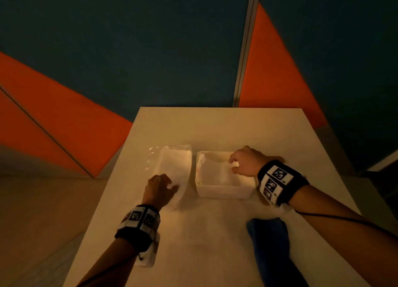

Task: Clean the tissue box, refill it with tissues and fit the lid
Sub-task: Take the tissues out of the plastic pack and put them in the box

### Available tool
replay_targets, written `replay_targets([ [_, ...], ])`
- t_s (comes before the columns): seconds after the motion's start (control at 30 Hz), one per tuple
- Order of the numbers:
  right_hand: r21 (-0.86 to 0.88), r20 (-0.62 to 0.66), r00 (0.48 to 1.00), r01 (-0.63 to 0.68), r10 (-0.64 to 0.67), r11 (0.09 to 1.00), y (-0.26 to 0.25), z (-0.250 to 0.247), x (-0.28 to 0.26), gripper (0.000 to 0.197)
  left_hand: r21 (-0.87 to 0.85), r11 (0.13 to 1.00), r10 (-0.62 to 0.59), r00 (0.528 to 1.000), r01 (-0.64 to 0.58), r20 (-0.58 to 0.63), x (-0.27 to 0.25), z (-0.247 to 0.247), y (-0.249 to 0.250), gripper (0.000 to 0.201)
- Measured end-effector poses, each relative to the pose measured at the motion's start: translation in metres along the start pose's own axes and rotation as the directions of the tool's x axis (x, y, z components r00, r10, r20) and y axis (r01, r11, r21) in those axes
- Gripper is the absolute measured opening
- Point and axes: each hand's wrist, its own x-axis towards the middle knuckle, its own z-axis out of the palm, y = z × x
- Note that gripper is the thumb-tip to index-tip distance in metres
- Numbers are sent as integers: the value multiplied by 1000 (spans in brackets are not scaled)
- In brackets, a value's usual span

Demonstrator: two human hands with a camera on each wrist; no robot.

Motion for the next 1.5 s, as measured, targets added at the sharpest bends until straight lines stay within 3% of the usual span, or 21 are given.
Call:
replay_targets([
  [0.07,-5,-16,1000,13,-13,1000,-10,-6,-3,41,27,999,-37,996,35,85,-3,7,-1,51],
  [0.27,-28,-80,993,84,-86,996,-46,-22,-8,34,139,988,-84,983,62,160,1,3,14,81],
  [0.47,-31,-93,986,135,-138,990,-75,-29,-12,32,190,980,-87,984,57,155,-13,-2,26,61],
  [0.6,-20,-93,981,169,-170,985,-95,-23,-5,30,166,983,-103,982,76,158,-20,-4,29,71],
  [0.73,-86,-4,971,239,-240,967,-131,-2,29,32,122,985,-140,973,119,182,-14,0,28,78],
  [0.87,-155,78,967,254,-244,955,-166,14,69,32,49,985,-174,967,168,185,-1,-1,23,52],
  [0.97,-169,76,975,218,-207,961,-176,20,95,31,156,981,-135,985,117,105,0,1,18,33],
  [1.1,-228,118,981,180,-156,957,-175,27,115,49,237,960,-163,985,146,53,-5,11,14,34],
  [1.23,-293,102,978,204,-181,934,-173,23,121,46,196,961,-201,979,194,19,-4,16,11,38],
  [1.4,-313,105,979,199,-175,929,-169,20,119,43,206,965,-166,986,161,7,-1,11,11,44],
  [1.5,-324,111,978,205,-179,923,-165,20,117,59,234,965,-114,993,115,-21,-1,7,16,45],
])
